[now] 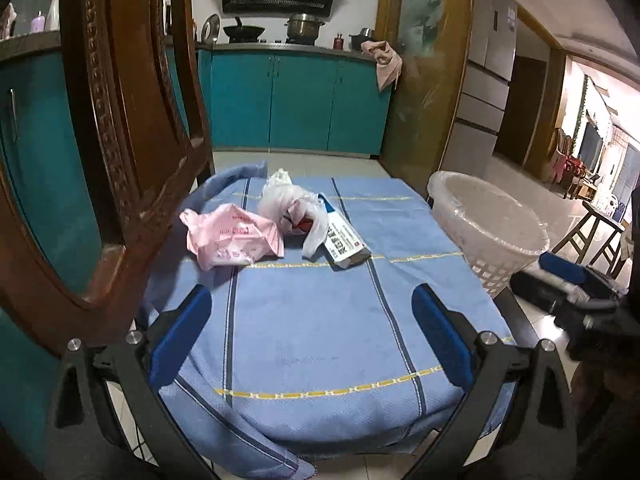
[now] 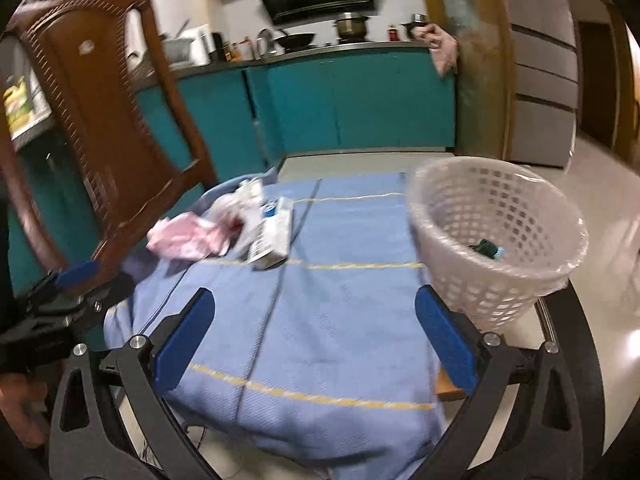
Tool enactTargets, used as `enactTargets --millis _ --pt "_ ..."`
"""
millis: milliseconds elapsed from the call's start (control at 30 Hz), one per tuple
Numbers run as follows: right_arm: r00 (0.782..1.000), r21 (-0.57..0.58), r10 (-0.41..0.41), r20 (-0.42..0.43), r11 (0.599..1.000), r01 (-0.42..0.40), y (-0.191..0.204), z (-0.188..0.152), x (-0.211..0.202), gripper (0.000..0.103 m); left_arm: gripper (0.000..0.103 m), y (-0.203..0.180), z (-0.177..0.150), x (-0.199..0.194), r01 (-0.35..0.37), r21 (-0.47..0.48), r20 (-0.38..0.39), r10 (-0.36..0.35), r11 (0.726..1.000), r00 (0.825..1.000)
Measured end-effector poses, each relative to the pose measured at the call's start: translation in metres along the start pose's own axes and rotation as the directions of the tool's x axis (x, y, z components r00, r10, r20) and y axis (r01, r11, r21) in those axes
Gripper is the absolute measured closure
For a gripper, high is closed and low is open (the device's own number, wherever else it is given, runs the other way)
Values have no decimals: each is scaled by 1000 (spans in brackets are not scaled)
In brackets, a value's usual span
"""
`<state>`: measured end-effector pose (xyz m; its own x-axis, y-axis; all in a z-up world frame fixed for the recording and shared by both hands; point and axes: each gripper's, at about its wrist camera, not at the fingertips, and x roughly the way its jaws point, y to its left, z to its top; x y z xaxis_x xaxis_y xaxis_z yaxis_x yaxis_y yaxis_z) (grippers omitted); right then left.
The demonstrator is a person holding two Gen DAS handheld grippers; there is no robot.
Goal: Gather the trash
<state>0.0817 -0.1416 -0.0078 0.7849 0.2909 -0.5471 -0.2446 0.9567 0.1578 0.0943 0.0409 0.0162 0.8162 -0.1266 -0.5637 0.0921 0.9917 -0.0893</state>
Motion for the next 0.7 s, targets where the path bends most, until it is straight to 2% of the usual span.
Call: enactTargets --millis 167,700 --pt "1000 6 -18 22 1000 18 0 -2 -2 5 3 -9 -2 0 -16 41 1 16 999 1000" --pt "1000 10 -20 6 1000 20 -2 -3 2 5 3 -16 -4 3 -13 43 -16 13 999 1000"
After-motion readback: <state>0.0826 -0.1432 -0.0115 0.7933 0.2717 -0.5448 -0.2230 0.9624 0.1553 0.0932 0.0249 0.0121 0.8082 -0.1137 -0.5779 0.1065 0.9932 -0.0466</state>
